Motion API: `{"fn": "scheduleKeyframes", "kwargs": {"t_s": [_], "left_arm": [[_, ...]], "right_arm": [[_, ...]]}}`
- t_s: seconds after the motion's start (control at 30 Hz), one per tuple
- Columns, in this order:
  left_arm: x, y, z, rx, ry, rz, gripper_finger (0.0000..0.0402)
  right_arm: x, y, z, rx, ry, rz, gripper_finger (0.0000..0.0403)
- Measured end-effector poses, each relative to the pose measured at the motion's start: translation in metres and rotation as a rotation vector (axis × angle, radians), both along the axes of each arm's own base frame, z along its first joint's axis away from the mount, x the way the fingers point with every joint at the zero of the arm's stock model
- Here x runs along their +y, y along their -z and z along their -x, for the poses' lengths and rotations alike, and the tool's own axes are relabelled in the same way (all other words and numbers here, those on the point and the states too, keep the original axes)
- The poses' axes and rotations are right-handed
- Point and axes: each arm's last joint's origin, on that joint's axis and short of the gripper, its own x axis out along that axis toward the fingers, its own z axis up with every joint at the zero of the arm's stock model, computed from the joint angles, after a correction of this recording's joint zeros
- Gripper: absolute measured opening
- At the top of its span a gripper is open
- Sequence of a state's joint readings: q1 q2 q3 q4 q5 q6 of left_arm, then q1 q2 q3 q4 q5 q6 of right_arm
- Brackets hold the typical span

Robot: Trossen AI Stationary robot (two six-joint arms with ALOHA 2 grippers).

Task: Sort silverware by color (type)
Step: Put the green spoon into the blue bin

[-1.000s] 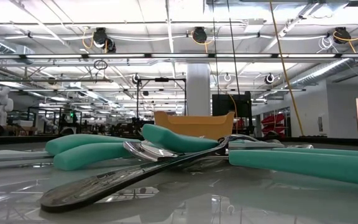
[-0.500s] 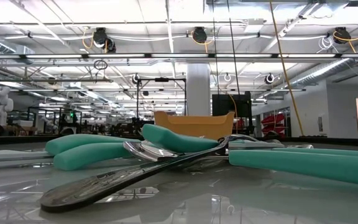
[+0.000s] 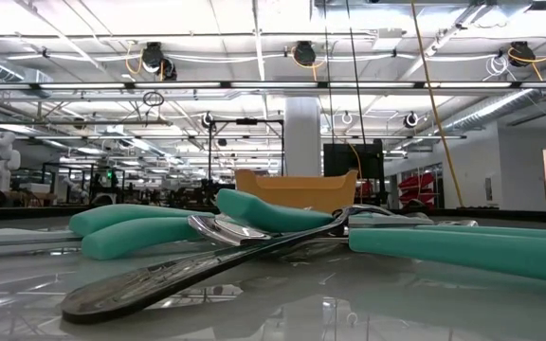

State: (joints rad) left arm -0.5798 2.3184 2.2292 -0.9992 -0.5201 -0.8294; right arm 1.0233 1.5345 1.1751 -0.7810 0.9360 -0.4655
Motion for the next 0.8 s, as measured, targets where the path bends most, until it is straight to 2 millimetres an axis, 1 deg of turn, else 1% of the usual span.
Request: {"fn": "scheduleKeyframes", "kwargs": {"t_s": [0.2, 0.37, 0.57, 0.8], "left_arm": [[-0.006, 0.003, 0.010, 0.044, -0.026, -0.002, 0.0078], [-0.014, 0.006, 0.025, 0.094, -0.076, 0.003, 0.0078], [-0.024, 0.008, 0.043, 0.143, -0.145, 0.007, 0.0078], [-0.035, 0.010, 0.067, 0.191, -0.215, -0.013, 0.0078]], "right_arm": [[-0.004, 0.001, 0.002, -0.022, 0.109, -0.101, 0.0177], [-0.009, 0.003, 0.005, -0.056, 0.248, -0.230, 0.0198], [-0.012, 0.005, 0.008, -0.070, 0.422, -0.432, 0.0197], [-0.010, 0.005, 0.007, -0.073, 0.456, -0.509, 0.0185]]}}
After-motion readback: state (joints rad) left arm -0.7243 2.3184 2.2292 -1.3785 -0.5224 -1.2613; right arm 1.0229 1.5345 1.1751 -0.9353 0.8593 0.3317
